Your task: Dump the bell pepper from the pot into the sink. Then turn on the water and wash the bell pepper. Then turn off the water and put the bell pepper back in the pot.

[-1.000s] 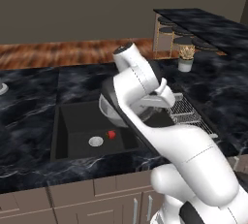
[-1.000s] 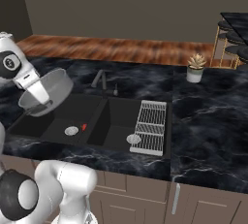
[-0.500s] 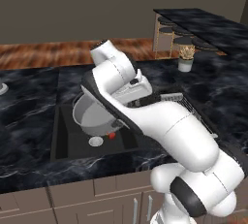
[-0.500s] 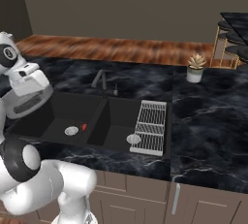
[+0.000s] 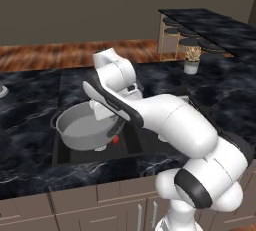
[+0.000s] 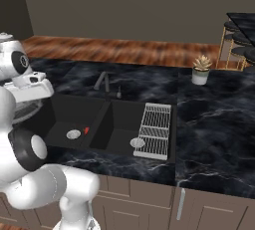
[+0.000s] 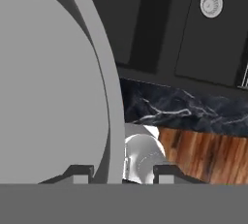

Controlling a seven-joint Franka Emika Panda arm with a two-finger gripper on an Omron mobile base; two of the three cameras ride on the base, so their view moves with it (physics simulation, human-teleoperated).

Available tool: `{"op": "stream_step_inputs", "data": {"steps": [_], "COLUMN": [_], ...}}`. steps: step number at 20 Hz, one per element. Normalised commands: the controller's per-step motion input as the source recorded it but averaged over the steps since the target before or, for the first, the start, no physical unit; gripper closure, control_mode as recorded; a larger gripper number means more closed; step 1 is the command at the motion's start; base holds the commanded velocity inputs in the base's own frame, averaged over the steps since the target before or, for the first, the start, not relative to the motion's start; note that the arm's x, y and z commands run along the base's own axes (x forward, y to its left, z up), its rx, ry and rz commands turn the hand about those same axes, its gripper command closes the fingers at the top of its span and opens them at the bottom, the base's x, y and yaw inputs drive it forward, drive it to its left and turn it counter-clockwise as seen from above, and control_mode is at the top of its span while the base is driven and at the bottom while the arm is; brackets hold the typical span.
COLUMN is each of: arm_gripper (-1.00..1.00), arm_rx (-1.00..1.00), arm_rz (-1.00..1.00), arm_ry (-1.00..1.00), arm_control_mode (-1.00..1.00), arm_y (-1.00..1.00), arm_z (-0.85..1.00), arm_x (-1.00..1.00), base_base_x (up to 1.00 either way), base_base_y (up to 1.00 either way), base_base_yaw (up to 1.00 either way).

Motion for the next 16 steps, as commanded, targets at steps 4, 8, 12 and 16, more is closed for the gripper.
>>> {"op": "stream_step_inputs", "data": {"steps": [4,8,12,16], "arm_gripper": [1.0,1.0,1.0,1.0], "arm_rx": [0.17,0.04,0.0,0.0], "arm_rz": [0.27,0.23,0.19,0.16], "arm_ry": [0.0,0.0,0.0,0.03], "arm_control_mode": [-1.0,-1.0,-1.0,-1.0], "arm_y": [0.27,0.35,0.41,0.42], "arm_z": [-0.34,-0.03,0.0,0.0], "arm_x": [0.0,0.02,0.11,0.21], "base_base_x": [0.0,0.0,0.0,0.0], "base_base_y": [0.0,0.0,0.0,0.0], "base_base_yaw": [0.0,0.0,0.0,0.0]}}
